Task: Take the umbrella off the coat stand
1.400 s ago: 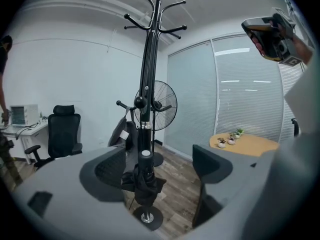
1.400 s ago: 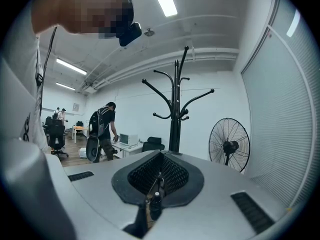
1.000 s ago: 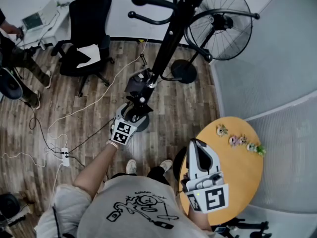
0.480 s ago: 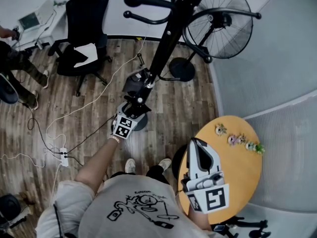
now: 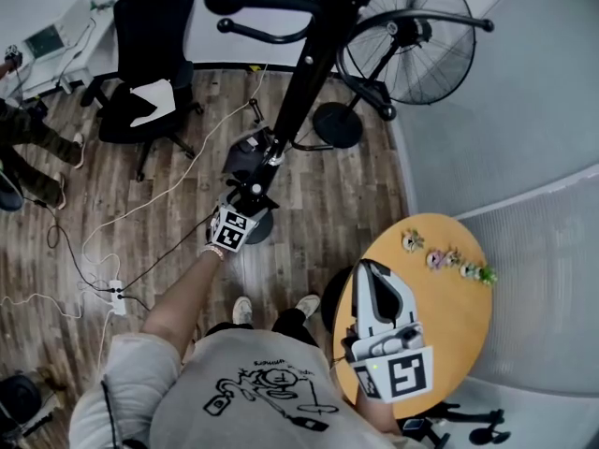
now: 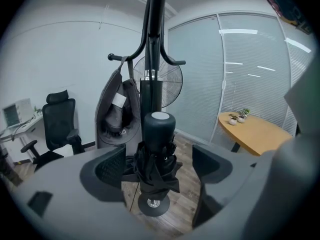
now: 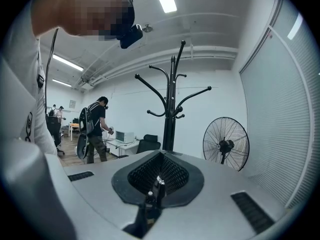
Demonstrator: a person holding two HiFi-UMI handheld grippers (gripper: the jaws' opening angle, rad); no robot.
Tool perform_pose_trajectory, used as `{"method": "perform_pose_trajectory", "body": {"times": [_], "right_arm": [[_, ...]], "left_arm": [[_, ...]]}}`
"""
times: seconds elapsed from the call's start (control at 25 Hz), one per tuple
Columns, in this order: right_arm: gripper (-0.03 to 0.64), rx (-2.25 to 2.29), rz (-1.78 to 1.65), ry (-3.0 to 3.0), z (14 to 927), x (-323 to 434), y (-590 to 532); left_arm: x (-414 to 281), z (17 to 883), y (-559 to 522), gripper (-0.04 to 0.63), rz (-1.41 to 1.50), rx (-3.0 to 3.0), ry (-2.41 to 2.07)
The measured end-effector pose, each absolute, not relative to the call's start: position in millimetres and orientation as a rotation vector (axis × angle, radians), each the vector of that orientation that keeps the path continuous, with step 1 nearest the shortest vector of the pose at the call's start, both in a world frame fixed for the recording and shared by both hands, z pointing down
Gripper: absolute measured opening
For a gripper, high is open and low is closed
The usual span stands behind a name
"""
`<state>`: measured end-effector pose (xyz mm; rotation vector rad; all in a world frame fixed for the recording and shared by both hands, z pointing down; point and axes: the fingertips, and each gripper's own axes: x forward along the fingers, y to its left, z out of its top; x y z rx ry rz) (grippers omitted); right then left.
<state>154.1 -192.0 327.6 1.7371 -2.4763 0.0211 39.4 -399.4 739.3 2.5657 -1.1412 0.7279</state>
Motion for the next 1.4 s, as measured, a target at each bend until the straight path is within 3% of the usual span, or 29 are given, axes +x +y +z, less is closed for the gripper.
{"method": "perform_pose_trajectory", "body": {"times": [0.44,0.72,0.84,1.4], "right_arm": [[0.015,1.747,0.037,-2.431,331.7,162.0,-197.3],[0.015,1.753,0.052,-2.417,335.7,167.9,-201.7],[0.015,1.755,0.054,-2.418,335.4,169.5,-201.4],[0.015,1.756,0.059,-2.434,333.8,172.6,-195.8]], "left_arm": [[50.1,771.5,-408.3,0.416,0.852,2.547,-1.087],[51.6,778.2,-417.1,0.254,0.897,2.581,-1.144],[51.8,776.0,-413.4,0.217,0.934,2.615,-1.145],[51.0,752.1,-409.0,0.199,0.860,2.642,-1.153]]}}
